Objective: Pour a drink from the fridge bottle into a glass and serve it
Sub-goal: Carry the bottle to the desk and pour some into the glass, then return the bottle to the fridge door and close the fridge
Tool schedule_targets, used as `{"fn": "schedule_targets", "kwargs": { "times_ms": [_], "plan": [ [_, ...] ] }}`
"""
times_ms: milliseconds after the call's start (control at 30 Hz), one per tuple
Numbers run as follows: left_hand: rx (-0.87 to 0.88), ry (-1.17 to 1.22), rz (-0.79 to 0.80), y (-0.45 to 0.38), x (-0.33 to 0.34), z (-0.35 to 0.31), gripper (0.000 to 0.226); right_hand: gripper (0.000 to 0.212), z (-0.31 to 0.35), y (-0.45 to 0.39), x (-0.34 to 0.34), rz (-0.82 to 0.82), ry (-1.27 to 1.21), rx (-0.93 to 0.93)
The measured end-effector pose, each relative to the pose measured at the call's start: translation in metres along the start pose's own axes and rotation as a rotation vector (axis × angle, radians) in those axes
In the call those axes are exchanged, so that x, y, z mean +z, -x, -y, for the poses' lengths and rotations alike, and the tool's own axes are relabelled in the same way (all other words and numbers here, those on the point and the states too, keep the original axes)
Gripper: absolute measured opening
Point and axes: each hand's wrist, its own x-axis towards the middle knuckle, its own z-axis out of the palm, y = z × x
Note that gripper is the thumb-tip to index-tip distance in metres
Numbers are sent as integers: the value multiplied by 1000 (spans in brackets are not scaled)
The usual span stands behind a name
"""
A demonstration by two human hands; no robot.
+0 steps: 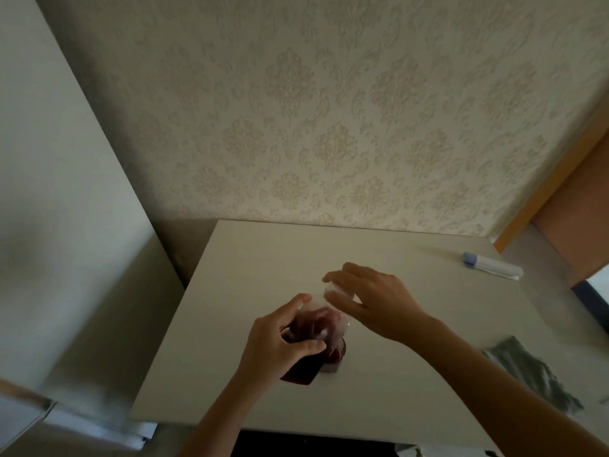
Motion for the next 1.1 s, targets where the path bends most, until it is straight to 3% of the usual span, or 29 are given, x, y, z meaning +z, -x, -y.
{"fn": "schedule_targets", "kwargs": {
  "times_ms": [167,267,400,467,533,633,800,900,1100],
  "plan": [
    [12,135,86,2,3,-4,64,33,0,-4,-3,8,1,-199],
    [31,124,36,4,9,-4,64,38,8,-6,1,-7,36,-83],
    [41,-54,-91,10,19,-6,65,32,19,-11,6,-13,371,82],
    [52,-69,-108,10,17,-8,65,38,18,-10,0,-3,286,70],
    [66,-8,-53,7,10,-7,61,45,13,-8,-11,34,69,-57],
    [71,68,28,4,1,-6,61,40,9,-7,-18,61,37,-228],
    [88,-29,-94,10,12,-10,62,54,15,-9,-2,0,168,-17],
    [86,-80,-134,13,17,-8,70,39,15,-10,5,5,268,54],
    [102,-157,-175,14,9,-4,62,44,20,4,4,-67,-92,227]
  ]
}}
